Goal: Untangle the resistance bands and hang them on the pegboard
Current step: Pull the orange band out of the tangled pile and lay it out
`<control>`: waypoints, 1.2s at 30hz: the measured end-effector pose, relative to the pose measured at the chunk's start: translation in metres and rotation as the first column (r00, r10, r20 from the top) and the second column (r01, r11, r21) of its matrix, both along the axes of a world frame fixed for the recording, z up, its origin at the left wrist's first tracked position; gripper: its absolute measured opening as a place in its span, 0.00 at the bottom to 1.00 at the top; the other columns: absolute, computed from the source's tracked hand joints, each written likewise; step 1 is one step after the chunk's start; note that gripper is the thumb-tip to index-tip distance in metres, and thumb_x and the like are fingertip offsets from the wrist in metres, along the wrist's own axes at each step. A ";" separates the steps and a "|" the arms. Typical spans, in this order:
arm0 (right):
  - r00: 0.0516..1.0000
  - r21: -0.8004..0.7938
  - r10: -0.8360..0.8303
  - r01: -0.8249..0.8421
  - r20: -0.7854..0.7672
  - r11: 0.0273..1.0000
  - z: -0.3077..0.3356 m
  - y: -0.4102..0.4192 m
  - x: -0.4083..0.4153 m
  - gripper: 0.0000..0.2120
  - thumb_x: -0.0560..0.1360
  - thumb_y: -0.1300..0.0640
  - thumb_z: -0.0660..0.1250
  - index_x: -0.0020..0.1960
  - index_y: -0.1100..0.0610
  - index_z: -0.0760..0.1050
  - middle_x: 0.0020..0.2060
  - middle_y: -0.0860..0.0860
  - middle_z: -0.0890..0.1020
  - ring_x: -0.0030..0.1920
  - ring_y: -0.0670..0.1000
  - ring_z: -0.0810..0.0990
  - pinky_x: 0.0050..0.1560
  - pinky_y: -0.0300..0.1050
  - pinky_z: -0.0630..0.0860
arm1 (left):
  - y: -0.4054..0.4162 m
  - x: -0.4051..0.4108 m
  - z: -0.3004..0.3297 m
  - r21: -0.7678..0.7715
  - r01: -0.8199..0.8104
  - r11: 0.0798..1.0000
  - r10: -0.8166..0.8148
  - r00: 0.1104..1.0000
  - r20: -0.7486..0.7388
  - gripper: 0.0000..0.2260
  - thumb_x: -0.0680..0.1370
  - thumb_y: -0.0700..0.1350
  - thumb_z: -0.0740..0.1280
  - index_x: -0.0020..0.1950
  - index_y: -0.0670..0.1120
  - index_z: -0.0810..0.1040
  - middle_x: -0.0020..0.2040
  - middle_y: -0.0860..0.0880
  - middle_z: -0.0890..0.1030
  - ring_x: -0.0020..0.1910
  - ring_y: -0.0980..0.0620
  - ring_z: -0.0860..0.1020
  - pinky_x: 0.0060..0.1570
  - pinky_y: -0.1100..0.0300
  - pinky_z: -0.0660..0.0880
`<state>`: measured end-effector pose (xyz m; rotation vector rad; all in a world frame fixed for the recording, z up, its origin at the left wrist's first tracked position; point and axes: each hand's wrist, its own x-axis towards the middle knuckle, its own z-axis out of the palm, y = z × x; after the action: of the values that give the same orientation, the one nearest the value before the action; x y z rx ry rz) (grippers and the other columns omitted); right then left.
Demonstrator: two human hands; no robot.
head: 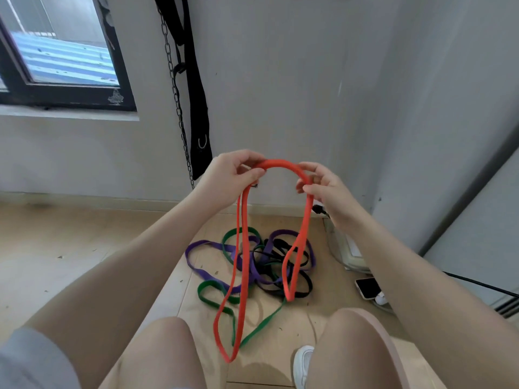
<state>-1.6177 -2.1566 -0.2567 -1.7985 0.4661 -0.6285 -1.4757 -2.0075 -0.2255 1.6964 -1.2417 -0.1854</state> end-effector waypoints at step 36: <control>0.983 0.120 -0.068 0.047 0.172 0.992 -0.012 0.050 0.025 0.09 0.71 0.66 0.71 0.38 0.56 0.73 0.41 0.54 0.80 0.42 0.59 0.84 0.44 0.51 0.82 | -0.001 -0.045 -0.040 -0.190 -0.246 0.950 0.113 0.843 -0.527 0.08 0.76 0.40 0.66 0.52 0.43 0.82 0.42 0.50 0.84 0.42 0.57 0.83 0.45 0.63 0.80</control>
<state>-1.5924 -2.1062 -0.2691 -1.6091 0.4268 -0.7780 -1.5206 -2.0084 -0.2657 1.4064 -0.6696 -0.3263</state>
